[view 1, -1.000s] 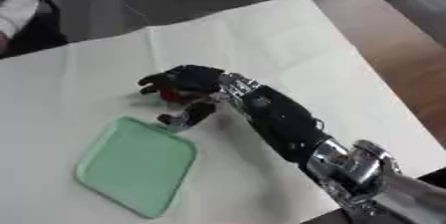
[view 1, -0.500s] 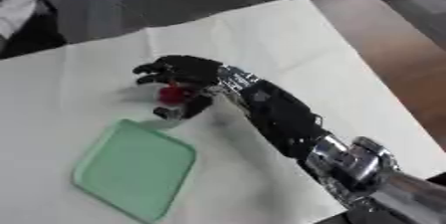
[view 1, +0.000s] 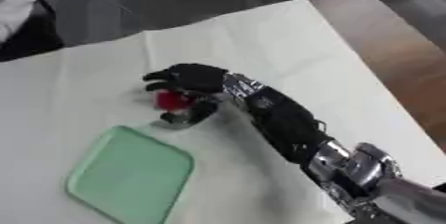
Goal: Pick up objects on the table and place them in the box.
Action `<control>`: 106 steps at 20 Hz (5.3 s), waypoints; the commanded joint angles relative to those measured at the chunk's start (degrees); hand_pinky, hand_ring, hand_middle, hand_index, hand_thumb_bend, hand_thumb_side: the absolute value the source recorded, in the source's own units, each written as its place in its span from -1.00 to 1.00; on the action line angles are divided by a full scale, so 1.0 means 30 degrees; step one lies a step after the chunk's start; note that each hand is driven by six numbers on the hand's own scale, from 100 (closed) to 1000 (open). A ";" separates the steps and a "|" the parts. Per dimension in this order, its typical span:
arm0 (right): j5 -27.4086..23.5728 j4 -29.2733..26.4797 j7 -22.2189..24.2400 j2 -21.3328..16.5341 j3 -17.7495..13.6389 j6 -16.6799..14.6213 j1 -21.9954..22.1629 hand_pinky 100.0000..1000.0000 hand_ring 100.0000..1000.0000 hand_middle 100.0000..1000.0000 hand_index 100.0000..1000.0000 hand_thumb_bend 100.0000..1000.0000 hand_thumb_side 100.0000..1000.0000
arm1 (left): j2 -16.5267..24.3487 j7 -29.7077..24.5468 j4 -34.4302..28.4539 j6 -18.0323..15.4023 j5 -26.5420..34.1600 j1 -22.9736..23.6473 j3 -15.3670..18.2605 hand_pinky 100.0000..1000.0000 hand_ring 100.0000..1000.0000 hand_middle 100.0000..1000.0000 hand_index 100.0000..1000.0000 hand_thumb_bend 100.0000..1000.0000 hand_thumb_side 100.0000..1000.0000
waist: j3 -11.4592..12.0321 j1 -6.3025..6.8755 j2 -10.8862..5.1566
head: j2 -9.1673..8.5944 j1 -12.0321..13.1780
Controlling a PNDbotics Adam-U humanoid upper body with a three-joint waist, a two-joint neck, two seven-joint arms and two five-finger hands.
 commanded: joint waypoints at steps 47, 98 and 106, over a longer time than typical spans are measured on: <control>-2.2251 -1.4789 0.7473 0.0868 0.3996 0.4826 0.2896 -1.00 -1.00 -1.00 -1.00 -0.67 -1.00 | 0.1945 -0.0029 -0.0268 0.0140 -0.0318 0.1226 0.0219 -0.17 -0.18 0.21 0.52 -0.14 0.24 | -0.1516 -0.1020 -0.2133 | 0.1960 0.0662; -1.4528 -0.8970 0.4381 0.4579 0.4581 0.0809 0.4507 -1.00 -1.00 -1.00 -1.00 -0.76 -1.00 | 0.1200 0.0113 -0.0268 -0.0272 -0.0324 0.0239 0.0245 -0.15 -0.17 0.21 0.52 -0.13 0.23 | -0.0829 -0.0828 -0.1541 | 0.1478 0.0525; -1.4383 -0.8499 0.4675 0.5036 0.4989 0.0097 0.4685 -1.00 -1.00 -1.00 -1.00 -0.78 -1.00 | 0.1186 0.0117 -0.0268 -0.0297 -0.0336 0.0198 0.0240 -0.15 -0.17 0.21 0.52 -0.13 0.23 | -0.0811 -0.0842 -0.1532 | 0.1585 0.0644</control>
